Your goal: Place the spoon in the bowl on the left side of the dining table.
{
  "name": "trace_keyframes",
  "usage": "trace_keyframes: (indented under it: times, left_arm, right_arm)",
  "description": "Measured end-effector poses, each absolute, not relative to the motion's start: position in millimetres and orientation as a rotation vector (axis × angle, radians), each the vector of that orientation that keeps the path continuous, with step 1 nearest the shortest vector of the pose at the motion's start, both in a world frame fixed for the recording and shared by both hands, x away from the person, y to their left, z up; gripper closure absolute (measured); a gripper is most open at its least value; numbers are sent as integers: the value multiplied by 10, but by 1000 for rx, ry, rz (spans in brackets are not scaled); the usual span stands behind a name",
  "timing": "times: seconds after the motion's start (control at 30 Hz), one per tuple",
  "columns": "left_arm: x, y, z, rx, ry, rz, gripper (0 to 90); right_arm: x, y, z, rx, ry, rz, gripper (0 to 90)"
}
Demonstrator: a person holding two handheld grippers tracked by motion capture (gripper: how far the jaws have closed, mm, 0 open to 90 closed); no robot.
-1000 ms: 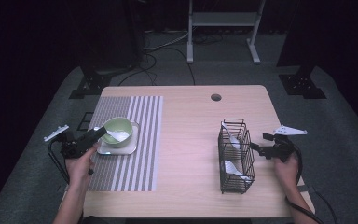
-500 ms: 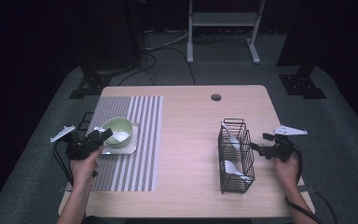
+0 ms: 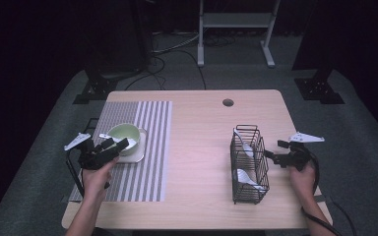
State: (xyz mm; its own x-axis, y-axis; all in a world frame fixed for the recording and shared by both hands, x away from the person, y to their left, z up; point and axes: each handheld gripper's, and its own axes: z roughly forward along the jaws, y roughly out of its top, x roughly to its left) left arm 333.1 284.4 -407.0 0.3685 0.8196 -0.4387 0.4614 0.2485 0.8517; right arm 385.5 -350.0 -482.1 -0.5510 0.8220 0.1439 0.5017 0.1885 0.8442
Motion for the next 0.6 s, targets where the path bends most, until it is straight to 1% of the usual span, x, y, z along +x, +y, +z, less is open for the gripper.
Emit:
trace_keyframes:
  times: [0.57,0.6]
  left_arm:
    - [3313,2689,-4166,1444,1239,334,161]
    - [3315,2674,-4167,1447,1248,338,147]
  right_arm:
    - [3852,-3499,-4821,1249,2130,1302,137]
    - [3853,-3499,-4822,1248,2129,1302,137]
